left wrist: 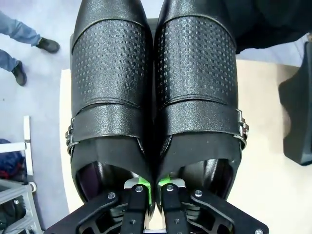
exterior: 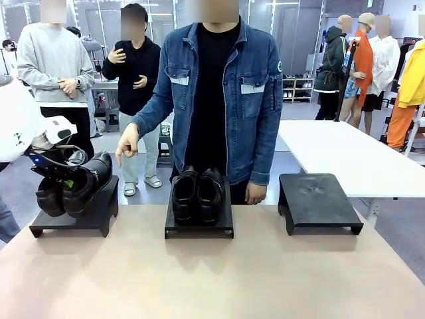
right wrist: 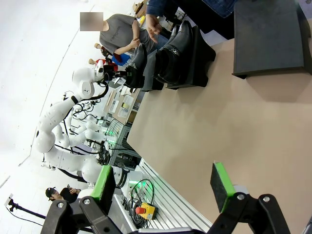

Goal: Place the shoes on the stand as instructed by the person.
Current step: Pick up another pair of Shoes and place it on the Shoes Stand indicated by the person.

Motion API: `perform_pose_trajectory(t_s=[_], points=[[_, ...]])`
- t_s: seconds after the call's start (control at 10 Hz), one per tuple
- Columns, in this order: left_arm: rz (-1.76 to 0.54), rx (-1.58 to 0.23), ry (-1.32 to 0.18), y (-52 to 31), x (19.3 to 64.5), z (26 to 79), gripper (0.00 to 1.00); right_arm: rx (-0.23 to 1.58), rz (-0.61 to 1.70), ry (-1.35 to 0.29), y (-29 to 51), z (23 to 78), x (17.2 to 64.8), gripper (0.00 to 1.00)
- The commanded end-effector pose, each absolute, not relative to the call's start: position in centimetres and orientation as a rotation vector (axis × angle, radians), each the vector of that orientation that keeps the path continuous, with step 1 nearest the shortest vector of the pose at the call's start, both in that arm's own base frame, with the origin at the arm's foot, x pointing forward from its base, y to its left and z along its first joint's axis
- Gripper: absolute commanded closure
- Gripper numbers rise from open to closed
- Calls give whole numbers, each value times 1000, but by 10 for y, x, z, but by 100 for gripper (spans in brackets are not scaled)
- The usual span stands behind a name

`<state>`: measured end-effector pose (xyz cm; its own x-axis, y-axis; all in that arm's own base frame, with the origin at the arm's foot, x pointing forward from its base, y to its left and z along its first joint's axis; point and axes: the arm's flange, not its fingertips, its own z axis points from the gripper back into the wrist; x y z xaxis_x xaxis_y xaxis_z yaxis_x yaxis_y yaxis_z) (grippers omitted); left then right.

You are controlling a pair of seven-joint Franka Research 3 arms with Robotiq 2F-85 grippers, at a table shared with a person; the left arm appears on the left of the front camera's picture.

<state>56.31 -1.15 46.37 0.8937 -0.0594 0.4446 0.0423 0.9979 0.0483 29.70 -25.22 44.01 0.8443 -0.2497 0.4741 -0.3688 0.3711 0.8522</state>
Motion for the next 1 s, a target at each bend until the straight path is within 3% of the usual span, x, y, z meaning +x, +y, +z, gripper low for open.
perform_pose_trajectory(t_s=[0.0, 0.9], points=[[-10, 84, -504, -11, 576, 466, 93, 1213, 86, -605, -252, 442, 296, 0], [33, 93, -454, -8, 592, 437, 93, 1213, 86, -605, -252, 442, 296, 0]])
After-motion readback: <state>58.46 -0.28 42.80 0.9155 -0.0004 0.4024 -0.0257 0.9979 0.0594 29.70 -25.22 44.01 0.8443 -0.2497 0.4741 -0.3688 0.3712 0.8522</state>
